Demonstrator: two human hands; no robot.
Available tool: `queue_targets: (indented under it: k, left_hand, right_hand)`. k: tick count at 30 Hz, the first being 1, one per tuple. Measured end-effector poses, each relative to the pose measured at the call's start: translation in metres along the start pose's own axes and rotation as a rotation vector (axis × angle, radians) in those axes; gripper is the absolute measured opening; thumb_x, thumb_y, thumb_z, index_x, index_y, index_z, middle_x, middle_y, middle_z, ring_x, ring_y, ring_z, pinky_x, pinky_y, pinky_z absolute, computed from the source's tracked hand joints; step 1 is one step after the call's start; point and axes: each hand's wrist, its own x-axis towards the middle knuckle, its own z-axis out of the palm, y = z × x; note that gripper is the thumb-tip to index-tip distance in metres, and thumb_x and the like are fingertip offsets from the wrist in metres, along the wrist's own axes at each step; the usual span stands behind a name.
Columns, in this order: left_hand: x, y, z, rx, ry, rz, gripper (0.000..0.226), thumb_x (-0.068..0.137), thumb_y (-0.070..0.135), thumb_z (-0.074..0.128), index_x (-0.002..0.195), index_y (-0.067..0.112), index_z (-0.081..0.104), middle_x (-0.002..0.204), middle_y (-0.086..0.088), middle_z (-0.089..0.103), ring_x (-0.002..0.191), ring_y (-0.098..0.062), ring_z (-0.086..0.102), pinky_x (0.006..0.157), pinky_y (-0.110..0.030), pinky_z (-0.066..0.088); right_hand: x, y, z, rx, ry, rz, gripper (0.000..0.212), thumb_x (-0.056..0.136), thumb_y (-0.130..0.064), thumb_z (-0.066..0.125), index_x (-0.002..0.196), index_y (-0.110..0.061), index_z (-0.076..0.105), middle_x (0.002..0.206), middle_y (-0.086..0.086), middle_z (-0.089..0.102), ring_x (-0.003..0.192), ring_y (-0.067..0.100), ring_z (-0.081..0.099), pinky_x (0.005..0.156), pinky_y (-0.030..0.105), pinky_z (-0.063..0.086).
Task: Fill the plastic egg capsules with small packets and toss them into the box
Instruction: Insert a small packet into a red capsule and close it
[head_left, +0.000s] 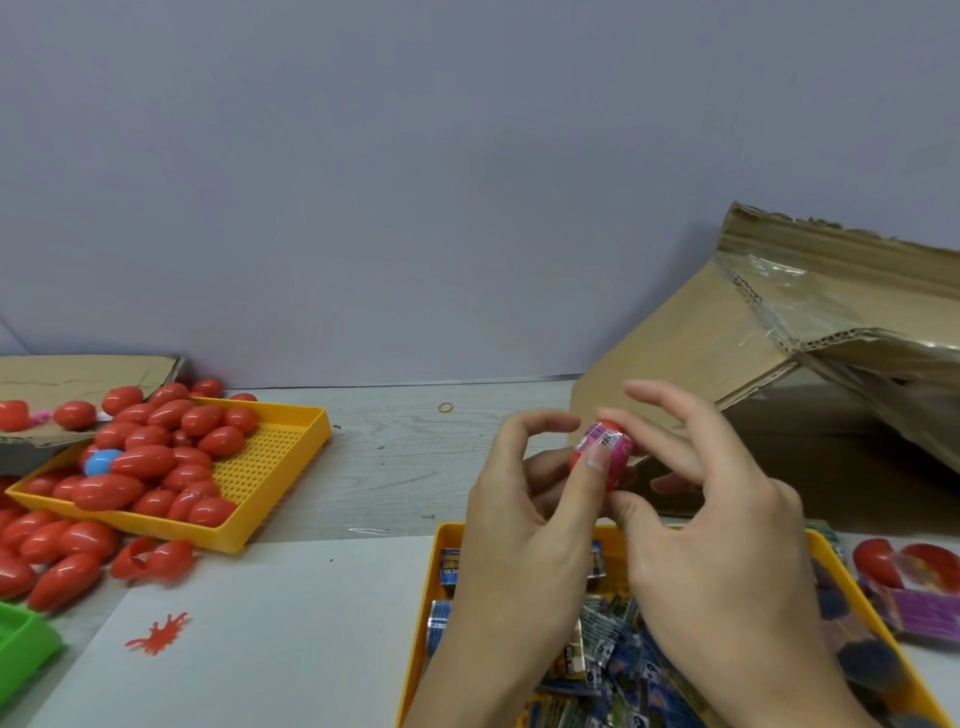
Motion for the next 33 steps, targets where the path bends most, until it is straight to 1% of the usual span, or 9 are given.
queue_targets:
  k: [2,5,8,10,13,17,19,22,33]
  left_hand:
    - [-0.001,0.001,0.000,-0.006,-0.002,0.017,0.019,0.090,0.024,0.063,0.107,0.015,0.060,0.094,-0.007,0.077,0.088,-0.022,0.075,0.078,-0.033,0.061]
    - [-0.001,0.000,-0.001,0.016,0.012,0.045,0.021,0.087,0.023,0.069,0.106,0.015,0.063,0.099,-0.007,0.076,0.093,-0.022,0.074,0.082,-0.036,0.060]
    - [0.000,-0.001,-0.001,0.027,0.058,0.071,0.017,0.086,0.012,0.072,0.103,0.015,0.067,0.097,-0.004,0.076,0.090,-0.018,0.074,0.075,-0.025,0.059]
    - [0.000,-0.001,-0.002,0.050,0.076,0.086,0.018,0.086,0.007,0.073,0.100,0.016,0.069,0.094,0.000,0.076,0.086,-0.013,0.074,0.070,-0.017,0.056]
    - [0.000,0.002,-0.004,0.101,0.083,0.096,0.020,0.087,0.009,0.072,0.099,0.025,0.072,0.095,0.003,0.076,0.086,-0.009,0.073,0.069,-0.018,0.057]
    - [0.000,0.004,-0.006,0.134,0.080,0.083,0.025,0.082,0.024,0.074,0.106,0.029,0.071,0.097,0.002,0.075,0.088,-0.012,0.073,0.074,-0.031,0.062]
    - [0.001,0.003,-0.007,0.122,0.070,0.070,0.033,0.075,0.029,0.075,0.107,0.023,0.070,0.095,0.001,0.076,0.087,-0.012,0.073,0.074,-0.026,0.060]
    - [0.002,0.001,-0.009,0.106,0.036,0.076,0.022,0.077,0.022,0.075,0.099,0.018,0.073,0.089,0.002,0.077,0.083,-0.013,0.074,0.075,-0.022,0.058]
    - [0.003,-0.001,-0.009,0.074,0.024,0.086,0.018,0.075,0.027,0.071,0.094,0.028,0.074,0.087,0.006,0.078,0.082,-0.012,0.075,0.071,-0.019,0.058]
  right_hand:
    - [0.000,0.001,0.000,0.022,0.000,0.006,0.076,0.073,0.005,0.079,0.126,-0.044,0.055,0.110,-0.030,0.068,0.109,-0.030,0.044,0.077,-0.010,0.033]
    - [0.000,0.002,-0.001,0.062,-0.014,0.022,0.078,0.075,0.005,0.077,0.126,-0.048,0.052,0.112,-0.038,0.064,0.113,-0.012,0.056,0.084,0.001,0.045]
    - [0.002,0.001,0.000,0.097,-0.054,0.042,0.082,0.076,0.007,0.076,0.126,-0.052,0.049,0.114,-0.039,0.063,0.116,-0.002,0.059,0.096,0.030,0.054]
    - [0.003,0.001,-0.001,0.148,-0.080,0.055,0.080,0.076,0.007,0.076,0.126,-0.050,0.050,0.116,-0.034,0.064,0.115,0.001,0.060,0.095,0.038,0.054]
    - [0.005,0.004,-0.005,0.271,-0.075,0.068,0.060,0.084,0.001,0.068,0.121,-0.045,0.055,0.114,-0.024,0.068,0.112,0.000,0.062,0.083,0.027,0.055]
    - [0.010,0.005,-0.011,0.476,-0.095,0.179,0.027,0.079,-0.034,0.069,0.106,-0.034,0.068,0.101,-0.014,0.073,0.098,0.003,0.068,0.072,0.011,0.053]
    - [0.011,0.005,-0.011,0.495,-0.106,0.209,0.032,0.070,-0.045,0.068,0.098,-0.029,0.073,0.092,-0.010,0.076,0.088,0.006,0.072,0.068,0.013,0.054]
    - [0.013,0.005,-0.010,0.509,-0.103,0.232,0.029,0.068,-0.043,0.069,0.091,-0.026,0.076,0.085,-0.006,0.077,0.080,0.009,0.074,0.065,0.015,0.055]
    - [0.014,0.008,-0.009,0.573,-0.074,0.270,0.029,0.063,-0.047,0.071,0.090,-0.037,0.076,0.087,-0.005,0.077,0.082,0.011,0.074,0.067,0.016,0.056]
